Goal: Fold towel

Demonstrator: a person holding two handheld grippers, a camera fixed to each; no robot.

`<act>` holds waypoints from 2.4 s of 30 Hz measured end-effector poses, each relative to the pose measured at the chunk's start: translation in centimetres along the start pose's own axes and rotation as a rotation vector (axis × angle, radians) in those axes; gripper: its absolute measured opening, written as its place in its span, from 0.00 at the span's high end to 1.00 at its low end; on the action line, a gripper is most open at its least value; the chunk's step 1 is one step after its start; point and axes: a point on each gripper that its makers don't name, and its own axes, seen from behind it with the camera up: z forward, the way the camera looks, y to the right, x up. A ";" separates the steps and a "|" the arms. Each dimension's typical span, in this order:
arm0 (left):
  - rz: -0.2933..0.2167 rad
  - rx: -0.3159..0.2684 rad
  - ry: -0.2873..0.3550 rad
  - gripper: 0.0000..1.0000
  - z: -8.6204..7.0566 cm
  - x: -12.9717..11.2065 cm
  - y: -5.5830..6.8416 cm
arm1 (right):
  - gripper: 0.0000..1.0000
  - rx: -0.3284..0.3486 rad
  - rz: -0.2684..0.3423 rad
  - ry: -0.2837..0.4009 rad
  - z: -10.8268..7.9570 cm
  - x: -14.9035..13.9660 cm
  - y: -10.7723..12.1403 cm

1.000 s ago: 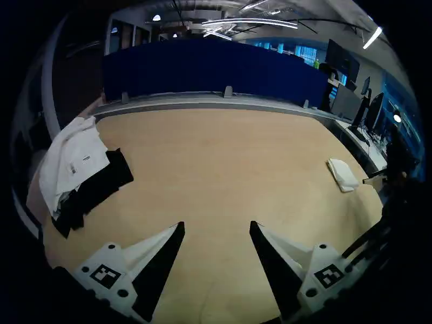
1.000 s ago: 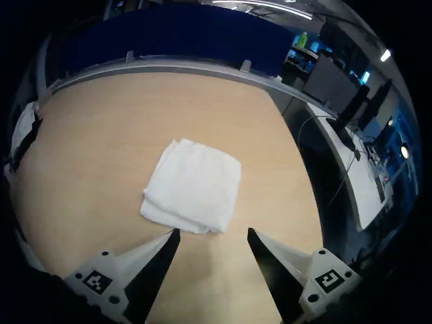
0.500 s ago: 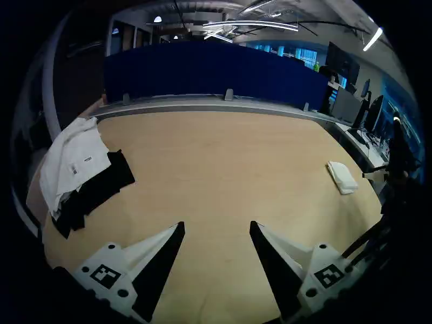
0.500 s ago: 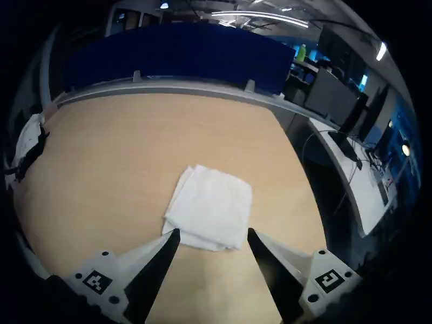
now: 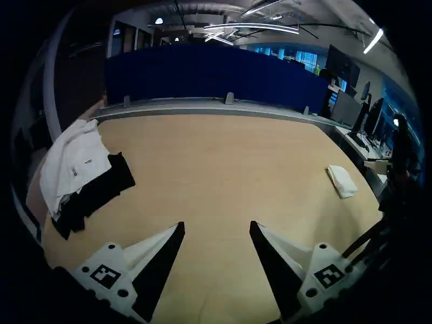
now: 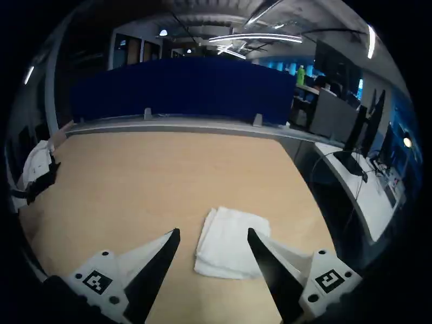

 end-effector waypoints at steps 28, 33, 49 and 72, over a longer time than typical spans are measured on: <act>-0.077 0.044 0.350 0.11 1.3 11.2 -2.8 | 0.00 0.115 0.096 0.393 -1.0 11.8 -10.3; -0.072 0.048 0.417 0.11 2.3 12.5 -3.0 | 0.00 0.117 0.116 0.426 -0.6 12.6 -11.5; -0.008 0.178 0.612 0.11 4.5 11.7 -6.1 | 0.00 0.096 0.096 0.519 1.5 13.9 -14.3; 0.051 0.222 0.723 0.11 7.5 8.1 -13.0 | 0.00 0.055 -0.052 0.523 3.8 13.3 -18.0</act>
